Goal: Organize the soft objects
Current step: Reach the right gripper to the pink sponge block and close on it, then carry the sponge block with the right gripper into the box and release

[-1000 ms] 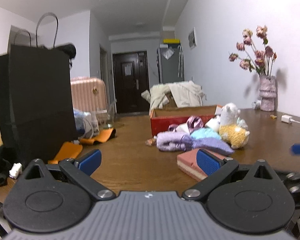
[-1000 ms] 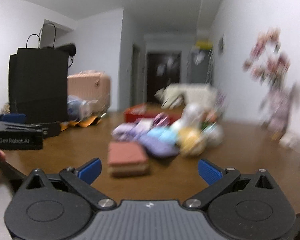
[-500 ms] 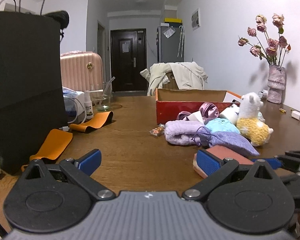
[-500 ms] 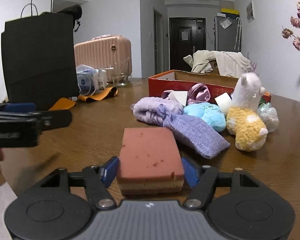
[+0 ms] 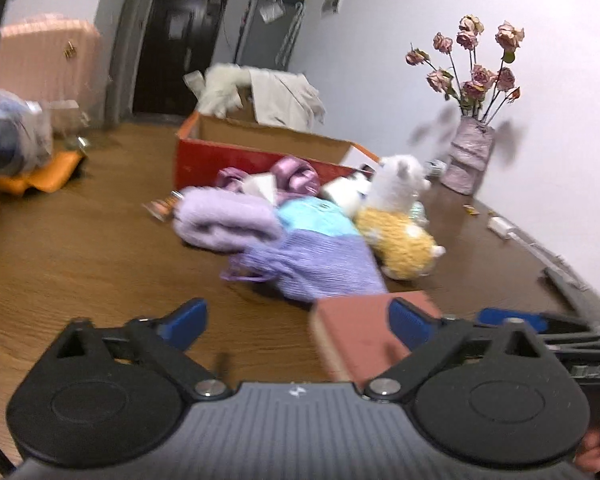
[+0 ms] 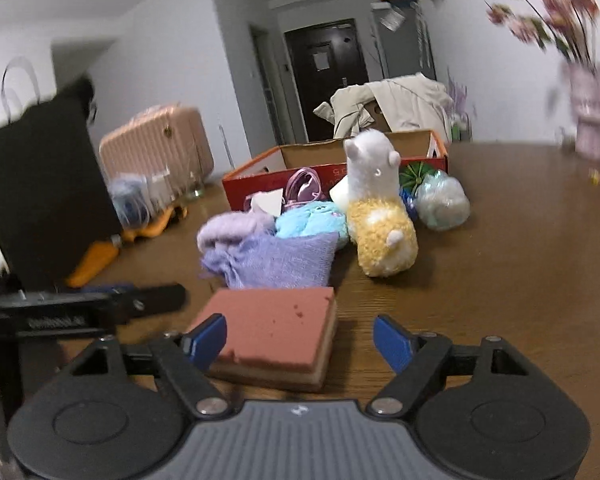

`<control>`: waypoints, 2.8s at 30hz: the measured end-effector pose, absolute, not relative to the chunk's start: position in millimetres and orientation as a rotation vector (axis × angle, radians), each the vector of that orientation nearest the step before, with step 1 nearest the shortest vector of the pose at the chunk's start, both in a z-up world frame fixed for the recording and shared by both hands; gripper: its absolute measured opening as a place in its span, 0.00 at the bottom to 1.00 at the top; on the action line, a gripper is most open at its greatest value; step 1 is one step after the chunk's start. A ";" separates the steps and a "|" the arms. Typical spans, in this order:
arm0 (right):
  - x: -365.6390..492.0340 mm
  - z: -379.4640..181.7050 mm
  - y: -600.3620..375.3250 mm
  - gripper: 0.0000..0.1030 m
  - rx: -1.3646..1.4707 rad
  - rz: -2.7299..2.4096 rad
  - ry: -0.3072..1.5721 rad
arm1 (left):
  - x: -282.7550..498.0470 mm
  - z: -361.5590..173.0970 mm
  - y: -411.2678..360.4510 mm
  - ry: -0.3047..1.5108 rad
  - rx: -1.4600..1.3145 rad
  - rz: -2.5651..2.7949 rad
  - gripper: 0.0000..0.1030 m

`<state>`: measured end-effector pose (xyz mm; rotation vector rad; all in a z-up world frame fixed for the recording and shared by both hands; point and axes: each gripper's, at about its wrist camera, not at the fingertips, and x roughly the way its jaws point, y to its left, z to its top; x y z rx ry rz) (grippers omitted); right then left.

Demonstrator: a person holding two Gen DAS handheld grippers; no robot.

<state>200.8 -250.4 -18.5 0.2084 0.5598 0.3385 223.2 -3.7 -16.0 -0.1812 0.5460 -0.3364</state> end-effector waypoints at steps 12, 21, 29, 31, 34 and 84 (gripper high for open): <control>208.3 -42.8 -271.3 0.25 0.478 0.368 0.620 | 199.0 -25.4 -30.9 0.613 -0.225 -0.399 0.37; 173.5 -6.8 -274.9 0.25 0.466 0.388 0.526 | 161.2 10.3 -33.9 0.494 -0.226 -0.416 0.37; 218.7 31.5 -269.8 0.24 0.480 0.436 0.506 | 188.7 42.7 -24.0 0.430 -0.255 -0.407 0.37; 240.9 45.8 -266.1 0.24 0.486 0.453 0.496 | 205.5 57.5 -20.8 0.397 -0.249 -0.397 0.37; 281.2 69.4 -256.7 0.24 0.475 0.470 0.485 | 240.1 80.0 -16.1 0.360 -0.239 -0.373 0.37; 501.4 180.7 -231.7 0.49 0.343 0.298 0.601 | 462.2 164.0 40.3 0.380 -0.125 -0.187 0.75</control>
